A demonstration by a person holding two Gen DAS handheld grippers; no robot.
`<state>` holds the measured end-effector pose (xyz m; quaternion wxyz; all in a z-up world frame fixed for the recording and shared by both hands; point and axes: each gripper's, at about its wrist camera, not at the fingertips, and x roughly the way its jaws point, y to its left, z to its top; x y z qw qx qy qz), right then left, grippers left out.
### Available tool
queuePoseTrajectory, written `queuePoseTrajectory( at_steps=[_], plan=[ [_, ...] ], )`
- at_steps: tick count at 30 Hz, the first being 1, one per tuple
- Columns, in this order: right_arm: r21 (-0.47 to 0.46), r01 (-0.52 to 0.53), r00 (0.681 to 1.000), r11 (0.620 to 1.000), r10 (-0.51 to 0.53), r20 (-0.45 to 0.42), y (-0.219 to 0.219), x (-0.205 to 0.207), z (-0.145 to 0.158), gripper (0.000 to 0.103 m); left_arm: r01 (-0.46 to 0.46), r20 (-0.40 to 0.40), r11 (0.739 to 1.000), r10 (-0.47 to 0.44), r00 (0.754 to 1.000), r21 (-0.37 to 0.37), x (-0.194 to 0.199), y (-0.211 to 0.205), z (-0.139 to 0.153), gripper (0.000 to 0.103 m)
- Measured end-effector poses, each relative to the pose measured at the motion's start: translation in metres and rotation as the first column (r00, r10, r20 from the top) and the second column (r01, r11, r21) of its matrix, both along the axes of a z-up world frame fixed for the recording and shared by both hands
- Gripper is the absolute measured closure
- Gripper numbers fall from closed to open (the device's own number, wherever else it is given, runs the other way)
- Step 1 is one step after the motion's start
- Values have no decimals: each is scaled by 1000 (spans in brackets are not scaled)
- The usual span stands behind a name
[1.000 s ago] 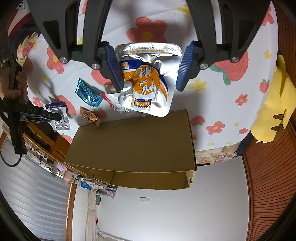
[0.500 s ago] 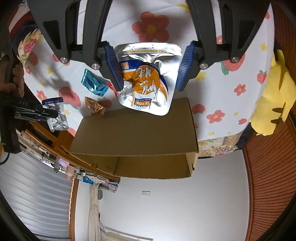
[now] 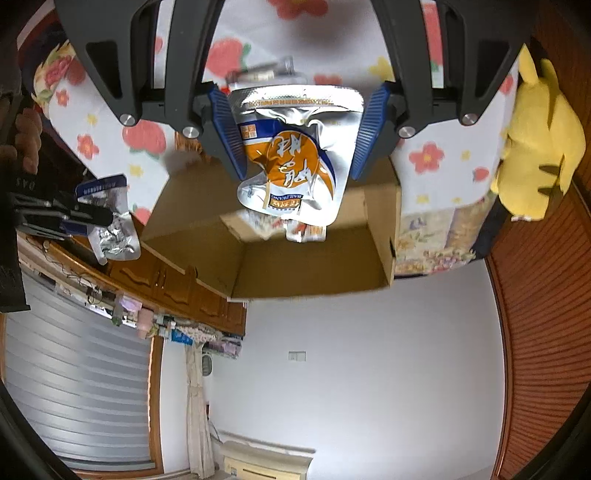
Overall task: Organize snacks
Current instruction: 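Carry the orange pouch with the left tool while the right tool carries the white pouch over the box, then lower both pouches into the box and open both tools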
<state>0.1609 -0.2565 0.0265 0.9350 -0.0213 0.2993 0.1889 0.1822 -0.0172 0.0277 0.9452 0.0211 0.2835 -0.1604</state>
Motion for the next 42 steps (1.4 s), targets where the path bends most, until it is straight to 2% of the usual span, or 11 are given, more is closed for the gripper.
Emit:
queuePoseTrajectory(
  at_steps=[6,11,12,14,15,16,19,27,38,40,42],
  plan=[
    [2,-18,999,1000,18,34,12,17,18,70,-2,8,1000,2,1000,-27,32,-2,18,45],
    [-2,-20,999,1000,20,46,21,34,25,69,-19,-28,999,18,999,-37,57,-1,14,47],
    [1,-19,999,1000,19,46,23,38,26,69,-24,-29,999,23,999,-33,59,-1,12,58],
    [5,-19,999,1000,19,45,24,42,26,69,-31,-45,999,29,999,-34,66,1,9,62],
    [7,-20,999,1000,19,43,25,44,26,69,-35,-49,999,33,998,-35,68,2,8,66],
    [5,-20,999,1000,20,41,26,47,25,69,-36,-53,999,34,998,-38,71,2,8,77],
    [-19,-15,999,1000,16,34,34,58,21,69,-33,-97,999,30,995,-32,86,-1,0,87],
    [-50,-6,1000,999,5,-24,48,84,3,69,-57,-111,998,54,992,-23,91,4,-4,87],
    [45,30,992,999,-24,-127,34,115,-12,72,-34,-104,999,34,994,5,83,-5,-7,85],
    [48,32,991,998,-25,-128,33,116,-12,63,-33,-102,999,33,994,8,82,-5,-8,83],
    [45,30,992,999,-24,-127,32,116,-13,60,-33,-99,999,33,994,9,80,-6,-7,80]
  ],
)
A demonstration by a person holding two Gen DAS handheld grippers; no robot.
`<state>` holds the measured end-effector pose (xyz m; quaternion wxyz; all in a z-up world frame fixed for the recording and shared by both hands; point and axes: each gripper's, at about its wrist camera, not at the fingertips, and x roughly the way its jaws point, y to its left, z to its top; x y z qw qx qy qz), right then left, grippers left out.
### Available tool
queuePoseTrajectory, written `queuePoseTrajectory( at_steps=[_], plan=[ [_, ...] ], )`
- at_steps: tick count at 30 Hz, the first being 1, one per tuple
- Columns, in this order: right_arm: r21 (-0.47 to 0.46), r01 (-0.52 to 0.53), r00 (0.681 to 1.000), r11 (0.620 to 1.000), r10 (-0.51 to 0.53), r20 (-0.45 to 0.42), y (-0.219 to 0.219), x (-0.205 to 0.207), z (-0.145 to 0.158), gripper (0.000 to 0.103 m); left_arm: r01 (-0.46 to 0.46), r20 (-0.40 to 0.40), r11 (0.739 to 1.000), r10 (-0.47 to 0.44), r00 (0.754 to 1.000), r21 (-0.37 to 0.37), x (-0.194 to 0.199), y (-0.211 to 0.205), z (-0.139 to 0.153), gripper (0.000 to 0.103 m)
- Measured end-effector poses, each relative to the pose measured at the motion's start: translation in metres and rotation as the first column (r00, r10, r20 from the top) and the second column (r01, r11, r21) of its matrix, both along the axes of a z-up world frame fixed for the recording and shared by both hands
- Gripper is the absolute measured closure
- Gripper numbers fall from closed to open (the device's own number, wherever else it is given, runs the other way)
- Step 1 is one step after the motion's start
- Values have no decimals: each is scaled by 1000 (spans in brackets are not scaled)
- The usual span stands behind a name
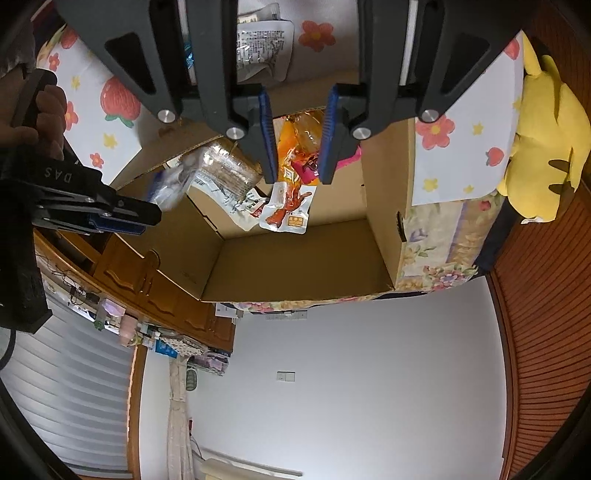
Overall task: Organize snacks
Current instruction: 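Lower both pouches into the box and open both tools, then move both tools back toward the remaining snacks on the table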
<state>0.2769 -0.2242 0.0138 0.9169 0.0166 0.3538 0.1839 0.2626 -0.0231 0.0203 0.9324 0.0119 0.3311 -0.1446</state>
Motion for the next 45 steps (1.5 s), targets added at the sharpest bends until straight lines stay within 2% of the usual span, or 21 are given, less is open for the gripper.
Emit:
queuePoseTrajectory(
  at_steps=[4,11,13,15,17,18,20,21,22,24,31,41,45],
  plan=[
    [4,4,1000,1000,-4,8,-1,-2,3,54,1,14,1000,-1,1000,17,-4,-2,1,76],
    [-3,-16,997,1000,16,70,-3,-29,14,54,3,32,1000,-3,999,18,-16,1,2,64],
    [-3,-28,996,1000,28,88,-4,-42,18,54,-1,38,1000,0,999,16,-21,4,2,54],
    [-6,-41,994,999,42,102,-6,-54,20,54,-1,43,1000,0,999,10,-26,6,2,54],
    [-13,-57,992,998,58,115,-7,-68,20,54,0,42,1000,-1,999,11,-32,7,0,48],
    [-20,-63,991,998,65,120,-8,-74,20,54,5,46,1000,-5,999,7,-34,8,0,43],
    [-26,-75,990,997,77,121,-9,-85,16,54,5,65,1000,-5,998,1,-41,10,-2,23],
    [-27,-79,990,997,82,116,-10,-89,13,54,-1,82,1000,1,997,-3,-44,11,-2,8],
    [-27,-83,991,996,85,107,-10,-92,9,54,-5,98,1000,6,995,-8,-47,13,-3,3],
    [-36,-90,991,995,93,92,-10,-96,1,54,-9,119,1000,11,993,-14,-53,15,-4,3],
    [-66,-114,992,991,117,40,-2,-103,-25,54,0,102,1000,-1,995,12,-64,14,-18,3],
    [-108,-186,982,977,181,-58,29,-107,-69,54,31,51,999,-33,998,40,-81,5,-50,3],
    [-135,-202,977,970,189,-103,38,-103,-85,54,37,32,999,-38,999,27,-87,5,-58,3]
  ],
)
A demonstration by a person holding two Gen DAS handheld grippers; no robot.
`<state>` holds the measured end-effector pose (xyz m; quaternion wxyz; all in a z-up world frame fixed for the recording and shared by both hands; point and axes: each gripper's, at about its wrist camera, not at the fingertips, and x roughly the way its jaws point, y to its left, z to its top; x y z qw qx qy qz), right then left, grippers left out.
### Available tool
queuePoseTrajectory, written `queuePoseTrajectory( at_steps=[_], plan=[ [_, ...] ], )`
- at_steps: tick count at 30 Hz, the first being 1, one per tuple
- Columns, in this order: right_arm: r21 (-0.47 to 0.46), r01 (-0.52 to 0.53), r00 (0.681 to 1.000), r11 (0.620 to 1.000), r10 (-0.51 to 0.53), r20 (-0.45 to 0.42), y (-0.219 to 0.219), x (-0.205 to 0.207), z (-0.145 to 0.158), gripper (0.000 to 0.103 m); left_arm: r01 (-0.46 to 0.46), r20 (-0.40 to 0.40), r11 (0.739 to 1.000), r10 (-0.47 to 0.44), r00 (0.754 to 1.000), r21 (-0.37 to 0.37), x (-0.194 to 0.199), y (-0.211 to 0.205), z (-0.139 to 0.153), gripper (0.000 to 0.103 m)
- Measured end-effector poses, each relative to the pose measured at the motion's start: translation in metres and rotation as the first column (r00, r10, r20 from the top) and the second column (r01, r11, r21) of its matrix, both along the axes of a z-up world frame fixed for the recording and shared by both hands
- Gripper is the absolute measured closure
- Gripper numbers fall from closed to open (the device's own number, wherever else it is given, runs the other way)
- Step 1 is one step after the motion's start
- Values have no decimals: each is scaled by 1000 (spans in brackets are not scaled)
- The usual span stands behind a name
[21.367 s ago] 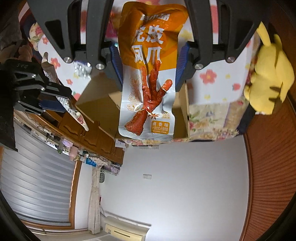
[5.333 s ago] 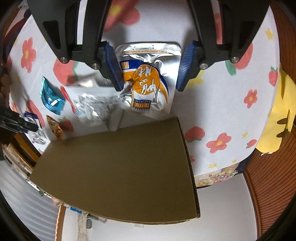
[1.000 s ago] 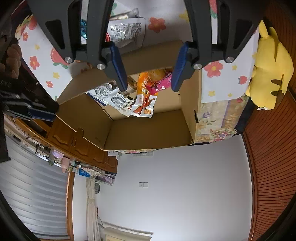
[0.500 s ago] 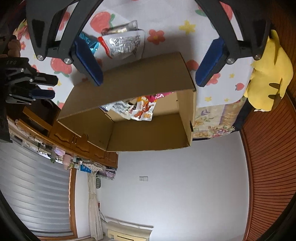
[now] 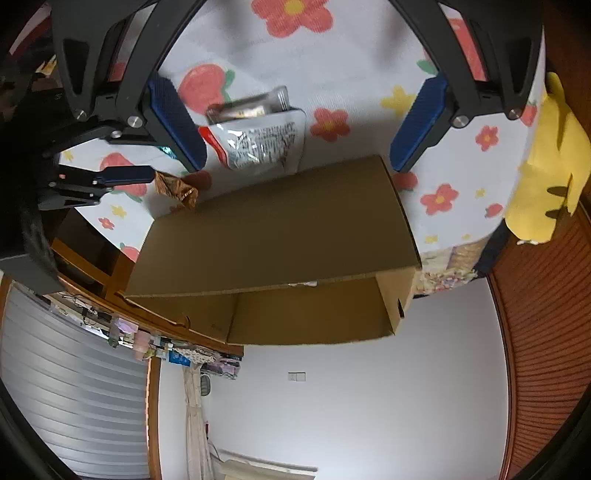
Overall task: Organize snacks
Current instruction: 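Move both tools back toward the remaining snacks on the table, then grasp the blue candy with the right tool while the left tool grasps the white printed pouch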
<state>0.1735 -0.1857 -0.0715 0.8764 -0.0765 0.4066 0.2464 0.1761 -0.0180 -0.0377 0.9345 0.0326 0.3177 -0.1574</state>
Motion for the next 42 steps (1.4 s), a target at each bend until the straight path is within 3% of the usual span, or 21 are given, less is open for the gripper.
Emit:
queuePoseTrajectory(
  at_steps=[9,15,24,33,42],
  plan=[
    [-47,-15,999,999,13,-45,11,5,-19,59,-6,-42,1000,6,999,-5,-2,5,-17,3],
    [-91,-25,999,996,22,-31,17,2,-21,80,-6,-72,1000,5,997,-7,3,5,-26,3],
    [-33,10,1000,999,-10,-7,-7,-18,-12,81,11,-128,1000,-12,992,-11,18,-8,-35,3],
    [-48,71,997,996,-71,12,-24,-28,-16,81,19,-199,999,-27,980,-39,43,-22,-43,3],
    [-75,83,996,994,-81,22,-25,-26,-23,81,29,-279,1000,-24,960,13,61,-34,-55,3]
  ],
)
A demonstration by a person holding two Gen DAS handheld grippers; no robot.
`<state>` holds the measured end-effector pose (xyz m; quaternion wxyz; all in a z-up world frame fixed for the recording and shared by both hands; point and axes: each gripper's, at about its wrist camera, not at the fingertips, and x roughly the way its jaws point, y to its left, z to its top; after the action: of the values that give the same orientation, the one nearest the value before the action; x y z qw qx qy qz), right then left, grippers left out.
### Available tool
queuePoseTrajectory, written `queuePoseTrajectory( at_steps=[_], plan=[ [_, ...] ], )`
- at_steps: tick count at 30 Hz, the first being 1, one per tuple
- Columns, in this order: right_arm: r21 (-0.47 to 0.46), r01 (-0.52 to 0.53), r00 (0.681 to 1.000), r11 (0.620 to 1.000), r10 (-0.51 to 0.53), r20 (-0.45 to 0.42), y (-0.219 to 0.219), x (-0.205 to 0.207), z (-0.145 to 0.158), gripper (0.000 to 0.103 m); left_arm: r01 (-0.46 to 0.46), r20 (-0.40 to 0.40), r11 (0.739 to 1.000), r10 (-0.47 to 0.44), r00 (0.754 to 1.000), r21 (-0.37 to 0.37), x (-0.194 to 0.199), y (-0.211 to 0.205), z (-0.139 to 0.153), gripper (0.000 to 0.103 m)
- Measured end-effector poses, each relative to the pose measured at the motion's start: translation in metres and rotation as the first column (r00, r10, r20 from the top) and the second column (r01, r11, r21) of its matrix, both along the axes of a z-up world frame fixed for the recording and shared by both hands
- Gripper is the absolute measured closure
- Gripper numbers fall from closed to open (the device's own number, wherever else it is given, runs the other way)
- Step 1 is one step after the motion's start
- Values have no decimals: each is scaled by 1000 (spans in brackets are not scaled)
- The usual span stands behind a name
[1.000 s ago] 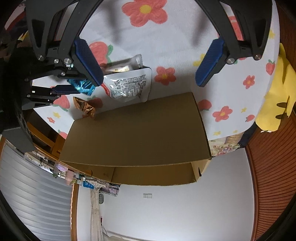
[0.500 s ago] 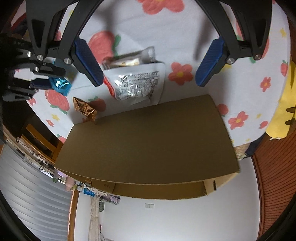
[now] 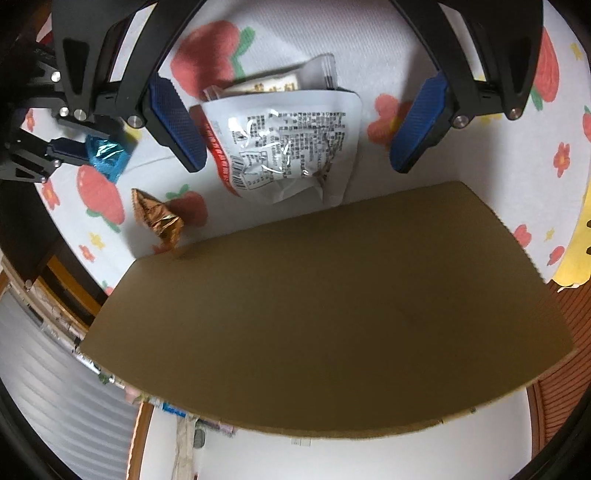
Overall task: Organize snacks
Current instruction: 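Grasp the blue candy with the right tool while the left tool grasps the white printed pouch, then lift the white pouch with the left tool while the right tool carries the blue candy over the box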
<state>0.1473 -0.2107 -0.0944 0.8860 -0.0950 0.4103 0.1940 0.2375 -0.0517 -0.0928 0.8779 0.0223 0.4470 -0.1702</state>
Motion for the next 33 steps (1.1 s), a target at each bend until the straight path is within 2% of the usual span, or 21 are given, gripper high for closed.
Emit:
queuePoseTrajectory(
  at_steps=[6,11,20,23,26,28,33],
  plan=[
    [7,5,1000,1000,-5,2,-1,0,0,81,8,-4,999,-8,1000,35,6,-7,-4,3],
    [7,6,1000,1000,-6,4,0,-1,0,81,20,-7,995,-19,1000,98,6,-16,-4,3],
    [4,6,1000,1000,-6,6,0,-1,0,81,33,-20,995,-31,999,98,11,-23,1,4],
    [6,7,1000,1000,-7,5,0,-1,0,81,45,4,995,-46,999,86,7,-24,0,18],
    [9,6,1000,1000,-6,3,0,-1,0,81,59,17,994,-61,998,90,0,-23,1,24],
    [8,7,1000,1000,-7,3,0,-1,0,81,72,27,993,-75,997,89,-4,-22,3,36],
    [9,7,1000,1000,-7,3,0,-1,0,81,67,36,996,-70,997,63,-14,-14,6,42]
  ],
)
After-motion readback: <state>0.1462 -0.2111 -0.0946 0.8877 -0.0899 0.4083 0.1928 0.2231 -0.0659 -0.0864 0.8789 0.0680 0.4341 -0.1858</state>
